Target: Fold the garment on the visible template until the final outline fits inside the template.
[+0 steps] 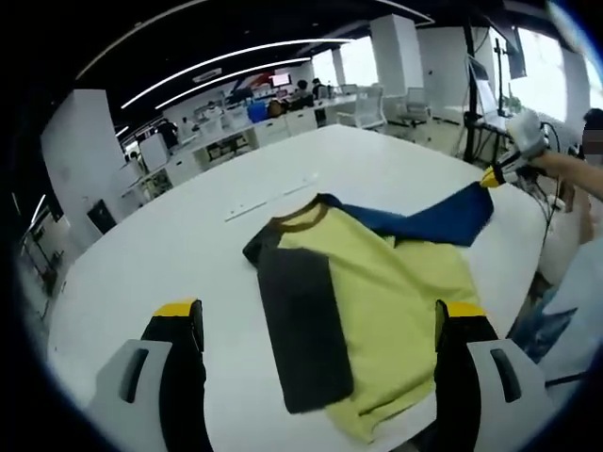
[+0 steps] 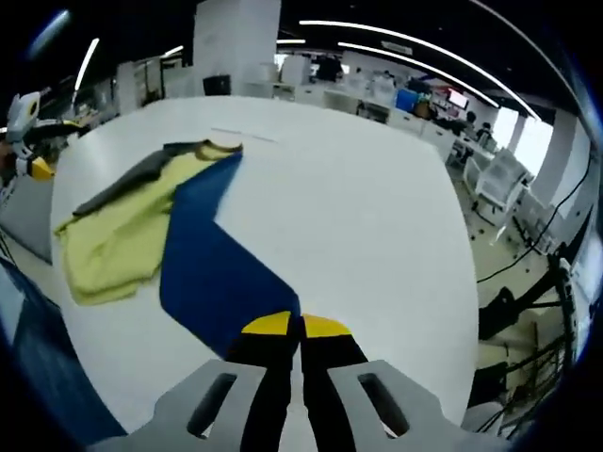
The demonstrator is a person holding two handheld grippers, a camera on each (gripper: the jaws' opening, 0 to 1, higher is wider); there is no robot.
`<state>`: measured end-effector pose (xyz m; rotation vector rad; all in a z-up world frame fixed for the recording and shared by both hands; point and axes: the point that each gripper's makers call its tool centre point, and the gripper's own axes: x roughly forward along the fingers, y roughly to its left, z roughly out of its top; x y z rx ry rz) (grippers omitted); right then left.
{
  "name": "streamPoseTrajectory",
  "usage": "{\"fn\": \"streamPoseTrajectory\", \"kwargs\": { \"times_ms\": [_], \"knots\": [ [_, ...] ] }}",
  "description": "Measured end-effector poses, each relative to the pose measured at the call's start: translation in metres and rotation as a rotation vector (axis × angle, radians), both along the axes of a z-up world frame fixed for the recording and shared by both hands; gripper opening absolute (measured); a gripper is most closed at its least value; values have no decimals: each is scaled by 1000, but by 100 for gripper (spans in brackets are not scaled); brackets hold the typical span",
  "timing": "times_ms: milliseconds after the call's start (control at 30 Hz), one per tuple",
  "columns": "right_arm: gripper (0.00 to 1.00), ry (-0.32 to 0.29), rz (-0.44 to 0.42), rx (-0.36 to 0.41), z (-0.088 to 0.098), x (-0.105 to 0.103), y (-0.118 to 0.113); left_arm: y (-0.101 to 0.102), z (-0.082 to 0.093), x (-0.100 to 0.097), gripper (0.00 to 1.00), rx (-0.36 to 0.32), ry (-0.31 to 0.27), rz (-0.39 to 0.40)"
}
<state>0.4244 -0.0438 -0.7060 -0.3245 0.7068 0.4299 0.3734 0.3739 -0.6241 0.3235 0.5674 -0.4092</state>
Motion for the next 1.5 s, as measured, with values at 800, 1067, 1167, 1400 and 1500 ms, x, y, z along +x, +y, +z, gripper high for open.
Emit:
{"fn": "streamPoseTrajectory", "kwargs": {
  "times_ms": [800,1067,1167,1400,1500],
  "knots": [
    [3,-18,-85,-133,-14,59,-89,-8,3,4,99,24,10,40],
    [3,-18,-117,-146,-20,71,-107,-9,1,0,99,24,14,67],
    [3,-14,-126,-137,-22,76,-109,-10,-1,-3,99,24,23,73],
    [3,-11,-165,-172,-28,86,-130,-11,-5,-9,99,22,32,89],
    [3,-11,-161,-217,-31,88,-139,-11,-5,-10,99,20,30,96]
  ]
}}
